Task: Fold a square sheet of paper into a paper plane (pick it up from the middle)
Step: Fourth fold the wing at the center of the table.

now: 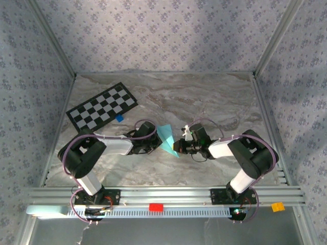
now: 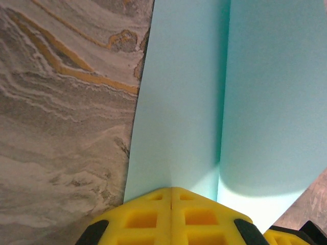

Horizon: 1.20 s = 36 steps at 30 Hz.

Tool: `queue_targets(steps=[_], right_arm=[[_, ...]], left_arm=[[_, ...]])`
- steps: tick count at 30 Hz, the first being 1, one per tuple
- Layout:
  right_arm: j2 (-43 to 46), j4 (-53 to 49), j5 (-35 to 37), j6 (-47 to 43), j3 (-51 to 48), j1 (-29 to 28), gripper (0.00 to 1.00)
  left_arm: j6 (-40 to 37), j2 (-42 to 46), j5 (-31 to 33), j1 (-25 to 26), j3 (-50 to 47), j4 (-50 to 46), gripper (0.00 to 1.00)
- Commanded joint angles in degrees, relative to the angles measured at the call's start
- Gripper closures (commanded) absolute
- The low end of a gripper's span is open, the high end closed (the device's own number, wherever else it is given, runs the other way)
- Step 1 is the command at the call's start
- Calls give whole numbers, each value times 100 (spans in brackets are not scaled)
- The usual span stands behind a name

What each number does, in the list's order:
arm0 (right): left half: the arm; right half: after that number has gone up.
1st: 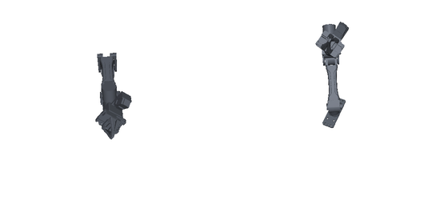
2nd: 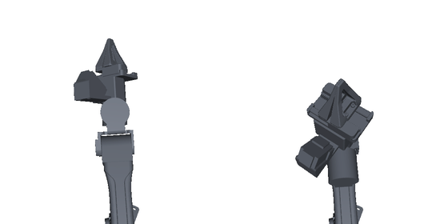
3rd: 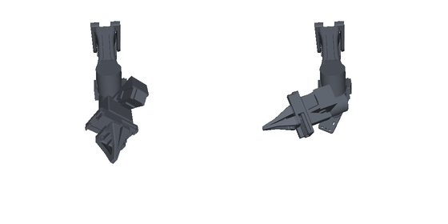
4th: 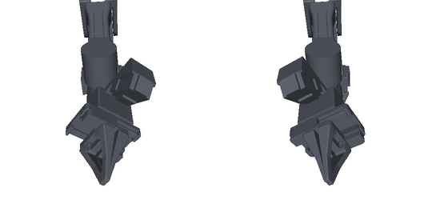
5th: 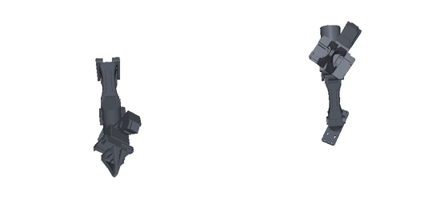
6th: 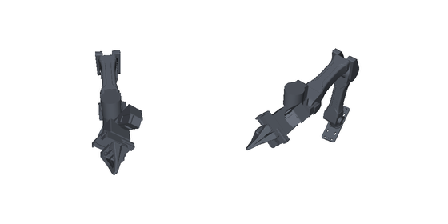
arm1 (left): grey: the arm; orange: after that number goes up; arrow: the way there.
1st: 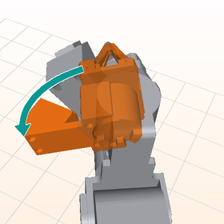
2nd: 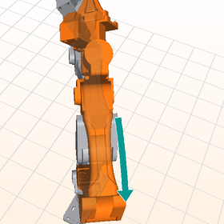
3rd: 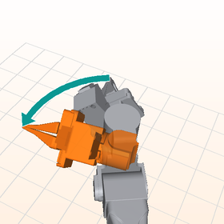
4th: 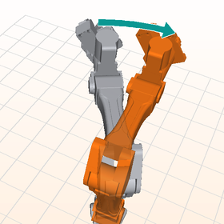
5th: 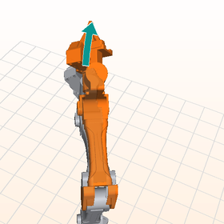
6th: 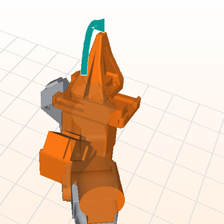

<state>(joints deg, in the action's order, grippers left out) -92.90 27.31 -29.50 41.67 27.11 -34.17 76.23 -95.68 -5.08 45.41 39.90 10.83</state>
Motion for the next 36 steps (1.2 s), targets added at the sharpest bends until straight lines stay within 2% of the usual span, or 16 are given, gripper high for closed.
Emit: queue_targets(steps=[1, 19, 29, 36], right_arm=[[-118, -94, -4, 139, -31, -28, 96], [-384, 204, -265, 454, -100, 69, 97], [-478, 216, -344, 502, -101, 117, 98], [-522, 280, -412, 563, -119, 160, 98]], left_arm=[[151, -1, 165, 21, -105, -520, 100], [-4, 98, 261, 31, 9, -670, 100], [-931, 627, 164, 39, 222, -240, 96], [-1151, 273, -243, 24, 497, 112, 97]])
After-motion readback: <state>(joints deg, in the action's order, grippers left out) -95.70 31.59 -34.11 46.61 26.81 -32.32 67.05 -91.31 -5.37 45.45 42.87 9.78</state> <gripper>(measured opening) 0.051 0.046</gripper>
